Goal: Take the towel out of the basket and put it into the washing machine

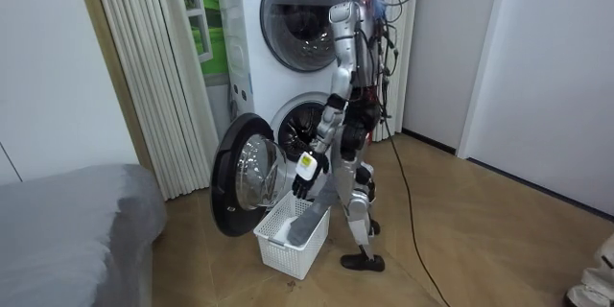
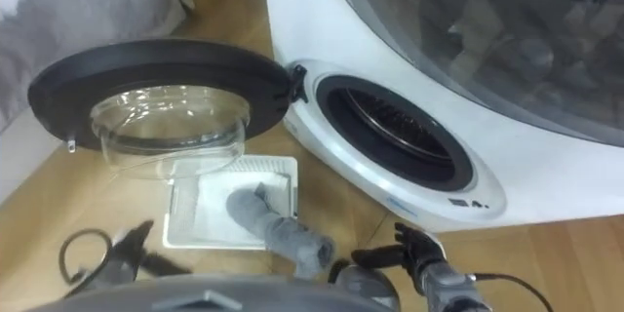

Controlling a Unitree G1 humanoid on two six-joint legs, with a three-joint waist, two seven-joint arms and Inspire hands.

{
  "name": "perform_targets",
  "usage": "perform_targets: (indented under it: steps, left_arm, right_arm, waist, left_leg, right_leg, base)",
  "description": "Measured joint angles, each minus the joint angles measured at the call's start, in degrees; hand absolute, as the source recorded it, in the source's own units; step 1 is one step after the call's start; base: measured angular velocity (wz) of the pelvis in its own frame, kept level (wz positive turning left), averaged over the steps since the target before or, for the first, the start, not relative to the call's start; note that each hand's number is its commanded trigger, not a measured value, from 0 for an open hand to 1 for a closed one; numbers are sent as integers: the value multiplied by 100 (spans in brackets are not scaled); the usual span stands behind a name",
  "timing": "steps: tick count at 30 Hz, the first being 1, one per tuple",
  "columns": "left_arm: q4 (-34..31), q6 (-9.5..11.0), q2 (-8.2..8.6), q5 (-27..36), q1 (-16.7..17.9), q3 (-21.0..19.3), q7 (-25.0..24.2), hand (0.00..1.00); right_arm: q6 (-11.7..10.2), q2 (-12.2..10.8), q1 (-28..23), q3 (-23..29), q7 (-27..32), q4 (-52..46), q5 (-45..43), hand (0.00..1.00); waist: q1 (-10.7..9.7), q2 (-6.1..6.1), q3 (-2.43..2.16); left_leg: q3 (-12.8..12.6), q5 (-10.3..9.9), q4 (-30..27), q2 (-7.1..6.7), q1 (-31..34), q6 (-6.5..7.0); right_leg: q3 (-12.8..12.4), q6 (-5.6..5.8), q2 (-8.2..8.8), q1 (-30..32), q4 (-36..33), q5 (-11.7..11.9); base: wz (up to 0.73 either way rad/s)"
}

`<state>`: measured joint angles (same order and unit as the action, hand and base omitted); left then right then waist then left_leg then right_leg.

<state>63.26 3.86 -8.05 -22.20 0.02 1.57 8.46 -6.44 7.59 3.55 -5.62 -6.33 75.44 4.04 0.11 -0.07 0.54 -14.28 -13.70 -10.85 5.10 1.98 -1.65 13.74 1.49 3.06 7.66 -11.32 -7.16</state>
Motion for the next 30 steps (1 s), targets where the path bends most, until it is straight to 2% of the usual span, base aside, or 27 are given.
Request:
perform_targets:
  steps: [4, 7, 10, 12, 13, 15, 16, 17, 18, 19, 20, 21, 23, 24, 27, 30]
  left_arm:
    - [233, 196, 54, -276, -374, 97, 0, 0]
    - [569, 290, 82, -381, -700, 216, 55, 0]
    - [682, 314, 98, -382, -929, 549, 223, 0]
    - [839, 315, 134, -422, -1186, 732, 232, 0]
    - [854, 320, 154, -448, -1242, 773, 232, 0]
    - [944, 333, 224, -502, -1539, 775, 232, 0]
    - [994, 336, 225, -501, -1633, 777, 232, 0]
    - [1041, 337, 215, -499, -1773, 775, 232, 0]
    - [1065, 366, 214, -498, -1876, 773, 232, 0]
    - [1083, 402, 216, -498, -1941, 772, 233, 0]
    - [1088, 489, 226, -498, -2085, 786, 235, 0]
    - [1070, 538, 211, -498, -2236, 901, 253, 0]
    - [1061, 534, 176, -570, -2461, 1133, 329, 0]
    - [1061, 534, 174, -634, -2499, 1268, 365, 0]
    - [1061, 531, 179, -673, -2615, 1557, 383, 0]
    - [1059, 522, 133, -713, -2897, 1692, 417, 0]
  right_arm:
    - [-25, 0, 244, 5, -24, 149, -118, 0]
    - [-44, 0, 444, -12, -7, 266, -169, 0]
    - [-44, -3, 634, -223, 75, 267, -165, 0]
    - [-45, -41, 840, -336, 188, 330, -168, 0]
    - [-47, -42, 886, -343, 206, 333, -167, 0]
    - [-96, -45, 1041, -438, 266, 299, -199, 0]
    - [-113, -51, 1070, -455, 266, 286, -230, 0]
    - [-115, -66, 1121, -510, 262, 240, -235, 0]
    - [-143, -68, 1159, -585, 268, 188, -232, 0]
    - [-163, -68, 1185, -607, 278, 182, -233, 0]
    - [-166, -49, 1250, -609, 303, 177, -232, 0]
    - [-163, -78, 1272, -598, 314, 87, -220, 0]
    - [-171, -76, 1369, -667, 313, -61, -175, 0]
    - [-163, -74, 1417, -742, 325, -139, -160, 0]
    - [-100, -95, 1466, -914, 374, -337, -83, 0]
    - [-15, -101, 1575, -1078, 422, -515, 53, 0]
  waist:
    - [-129, 12, 18]
    - [-174, 12, 65]
    - [-207, -9, 139]
    - [-336, -7, 224]
    - [-351, -4, 239]
    - [-384, 11, 320]
    - [-395, 5, 328]
    - [-441, -3, 340]
    - [-465, -7, 393]
    - [-475, -13, 427]
    - [-506, 35, 450]
    - [-502, -19, 444]
    - [-514, -168, 448]
    - [-496, -179, 449]
    - [-522, -174, 452]
    - [-601, -161, 460]
  left_leg:
    - [19, 1, -90, 9, 268, 0]
    - [15, 1, -106, 6, 499, 0]
    - [26, 1, -289, 6, 842, 1]
    - [49, 0, -701, 13, 1201, 2]
    - [47, -1, -806, 15, 1291, 2]
    - [40, -7, -1068, 18, 1604, 8]
    - [41, -9, -1149, 22, 1706, 12]
    - [46, -16, -1380, 35, 1943, 22]
    - [58, -27, -1835, 70, 2316, 46]
    - [99, -64, -1961, 72, 2495, 113]
    - [297, -8, -1648, 10, 2803, 148]
    - [148, -48, -1739, 56, 3027, 257]
    - [26, -75, -2115, 44, 3419, 303]
    - [15, -121, -2348, 56, 3614, 372]
    - [-3, -176, -2610, 125, 3943, 433]
    - [-4, -285, -2871, 182, 4433, 485]
  right_leg:
    - [-27, -12, 0, 263, -70, 7]
    - [-124, -31, -1, 573, -169, 19]
    - [-264, -33, 19, 967, -374, 20]
    - [-414, -34, 74, 1252, -617, 20]
    - [-446, -34, 85, 1326, -683, 20]
    - [-454, -34, 122, 1630, -887, 19]
    - [-477, -34, 128, 1717, -929, 19]
    - [-596, -34, 138, 1871, -994, 19]
    - [-776, -35, 188, 1990, -1055, 19]
    - [-955, -33, 192, 2057, -1081, 16]
    - [-1214, -7, 133, 2317, -1245, 0]
    - [-1201, 120, 118, 2676, -1573, -131]
    - [-1166, 137, 188, 3135, -1940, -179]
    - [-1146, 137, 196, 3298, -2059, -178]
    - [-1042, 134, 244, 3583, -2163, -181]
    - [-1026, 40, 261, 4127, -2540, -234]
  base:
    - [-5]
    - [-14]
    - [-15]
    - [2]
    - [0]
    - [-4]
    - [0]
    - [5]
    - [5]
    - [8]
    - [5]
    - [11]
    - [-8]
    - [-28]
    - [-18]
    - [0]
